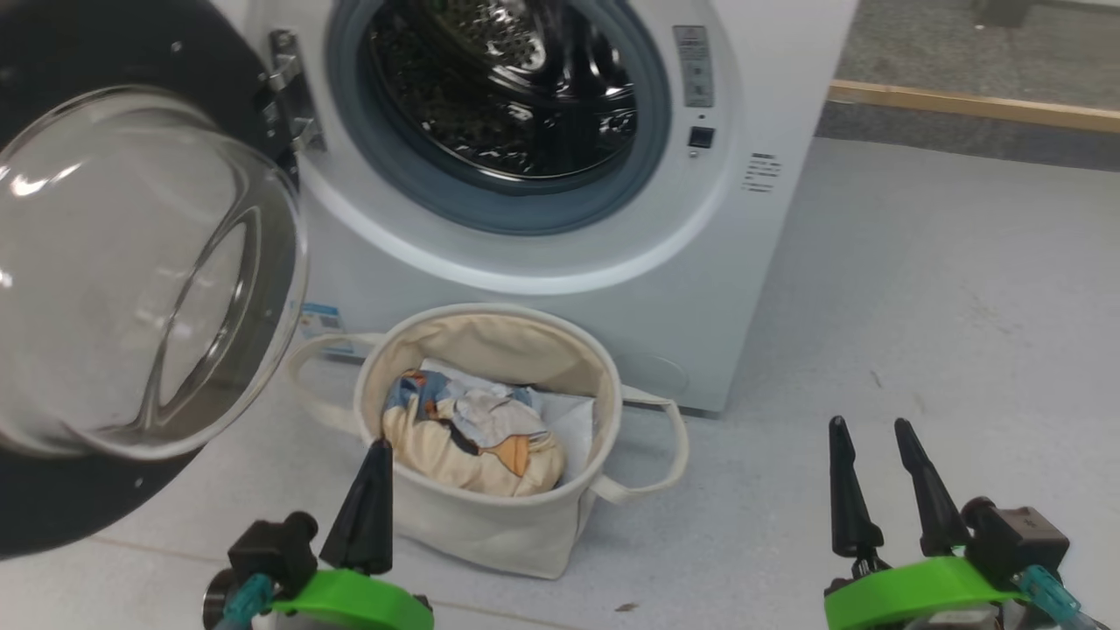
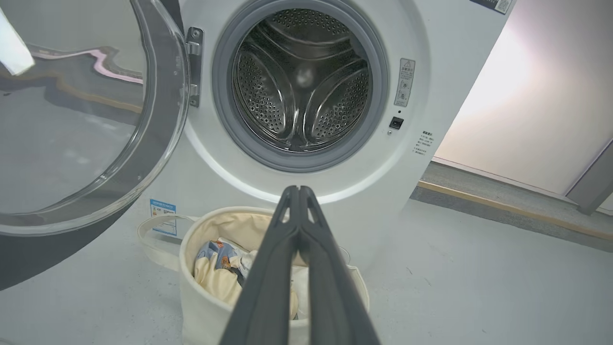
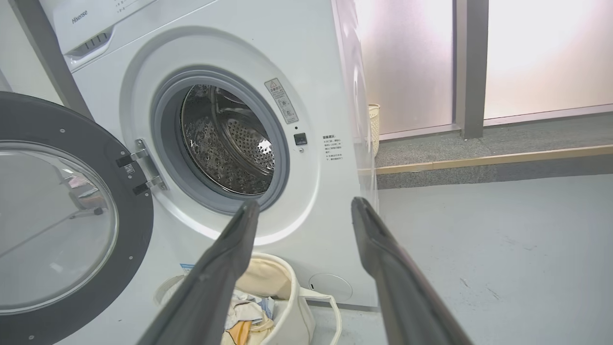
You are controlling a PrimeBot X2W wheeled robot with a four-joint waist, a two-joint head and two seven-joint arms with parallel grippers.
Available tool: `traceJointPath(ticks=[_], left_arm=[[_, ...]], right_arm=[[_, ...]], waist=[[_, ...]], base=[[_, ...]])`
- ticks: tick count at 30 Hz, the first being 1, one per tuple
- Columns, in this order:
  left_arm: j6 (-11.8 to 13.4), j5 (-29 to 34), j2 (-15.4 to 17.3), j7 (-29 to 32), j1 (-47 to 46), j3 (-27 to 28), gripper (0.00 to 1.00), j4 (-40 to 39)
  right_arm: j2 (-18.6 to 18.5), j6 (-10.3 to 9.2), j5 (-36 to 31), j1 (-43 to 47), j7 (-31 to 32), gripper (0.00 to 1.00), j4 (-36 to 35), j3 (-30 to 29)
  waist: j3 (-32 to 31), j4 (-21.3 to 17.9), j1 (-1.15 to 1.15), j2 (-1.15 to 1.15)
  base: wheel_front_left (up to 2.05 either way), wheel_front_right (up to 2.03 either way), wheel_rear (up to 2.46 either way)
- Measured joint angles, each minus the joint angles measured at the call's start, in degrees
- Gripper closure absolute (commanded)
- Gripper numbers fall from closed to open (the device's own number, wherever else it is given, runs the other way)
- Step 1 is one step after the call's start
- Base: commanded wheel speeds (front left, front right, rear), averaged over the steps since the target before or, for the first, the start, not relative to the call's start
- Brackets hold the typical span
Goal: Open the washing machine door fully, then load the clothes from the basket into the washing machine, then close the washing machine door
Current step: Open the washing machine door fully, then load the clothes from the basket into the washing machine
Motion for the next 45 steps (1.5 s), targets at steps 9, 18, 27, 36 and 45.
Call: traceJointPath(ticks=[9, 18, 27, 36, 45], left_arm=[[0.74, 1.82, 0.07, 0.00, 1.13, -1.83, 0.00, -0.73], [1.31, 2.99, 0.09, 0.00, 1.13, -2.09, 0.00, 0.59], [1.72, 3.78, 0.09, 0.00, 1.13, -1.99, 0.00, 0.88], [1.66, 2.57, 0.10, 0.01, 1.13, -2.02, 0.00, 2.05], [0.71, 2.61, 0.11, 0.01, 1.12, -2.53, 0.00, 2.54]], right_arm=[[0.07, 0.01, -0.05, -0.01, 0.00, 0.00, 4.30, -2.56], [0.10, 0.01, 0.24, -0.08, 0.00, 0.00, 6.92, -2.34], [0.11, 0.00, -1.58, -0.32, 0.01, 0.00, 8.76, -2.34], [0.11, 0.00, -1.58, -0.74, 0.01, 0.00, 8.77, -2.42], [0.11, 0.00, -1.53, -0.96, 0.00, 0.00, 9.10, -2.18]], waist=[[-0.61, -3.74, 0.00, 0.00], [0.09, -3.90, 0.00, 0.00], [0.14, -4.06, 0.00, 0.00], [0.36, -4.17, 0.00, 0.00], [0.78, -4.00, 0.00, 0.00]], base=[[0.00, 0.00, 0.00], [0.00, 0.00, 0.00], [0.00, 0.00, 0.00], [0.00, 0.00, 0.00], [0.00, 0.00, 0.00]])
